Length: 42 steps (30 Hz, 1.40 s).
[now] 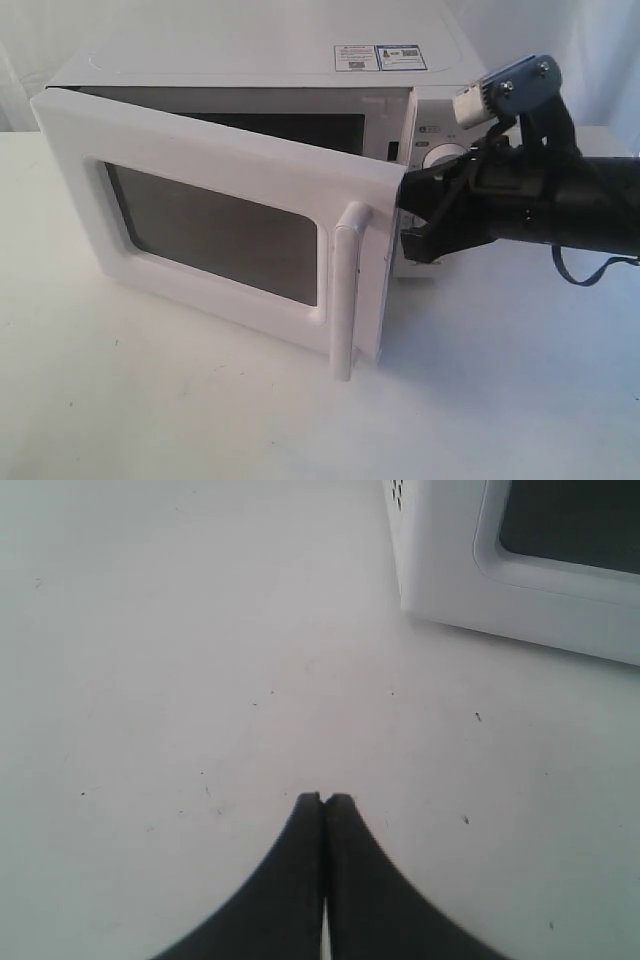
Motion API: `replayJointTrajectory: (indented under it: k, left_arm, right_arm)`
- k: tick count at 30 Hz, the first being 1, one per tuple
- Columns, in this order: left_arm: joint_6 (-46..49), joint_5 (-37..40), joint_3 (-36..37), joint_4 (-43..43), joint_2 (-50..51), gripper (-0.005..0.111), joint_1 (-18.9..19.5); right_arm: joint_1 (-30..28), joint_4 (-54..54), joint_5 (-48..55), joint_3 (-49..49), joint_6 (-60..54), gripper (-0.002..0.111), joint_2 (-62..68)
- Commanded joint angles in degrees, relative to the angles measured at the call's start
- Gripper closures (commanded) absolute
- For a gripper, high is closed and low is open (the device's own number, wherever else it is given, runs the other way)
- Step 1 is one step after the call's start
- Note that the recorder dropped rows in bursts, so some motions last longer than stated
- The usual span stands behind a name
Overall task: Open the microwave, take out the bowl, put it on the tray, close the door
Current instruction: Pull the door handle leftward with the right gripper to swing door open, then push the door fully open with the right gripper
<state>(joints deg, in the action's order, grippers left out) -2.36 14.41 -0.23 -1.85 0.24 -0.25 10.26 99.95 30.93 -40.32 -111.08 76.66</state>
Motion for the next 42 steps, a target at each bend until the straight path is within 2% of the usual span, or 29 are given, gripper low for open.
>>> replayJointTrajectory:
  k: [1,6,12,24,42]
  left_arm:
    - [-0.27,0.15,0.23,-0.07,-0.24,0.107,0.11]
    - [-0.27,0.15,0.23,-0.07,-0.24,0.107,0.11]
    - [-0.27,0.15,0.23,-0.07,-0.24,0.107,0.11]
    - [-0.27,0.15,0.23,-0.07,-0.24,0.107,0.11]
    - [-0.27,0.15,0.23,-0.07,-0.24,0.107,0.11]
  right_arm:
    - [-0.01,-0.01,7.6,-0.31,-1.2,0.108,2.23]
    - [0.27,-0.01,18.11,-0.31,-1.13,0.108,4.16]
    - [4.17,-0.01,24.24,-0.21,-1.13,0.108,5.63]
    - [13.41,-0.01,24.5,-0.21,-1.13,0.108,6.26]
    - [21.6,-0.01,19.97,-0.21,-1.09,0.108,6.26]
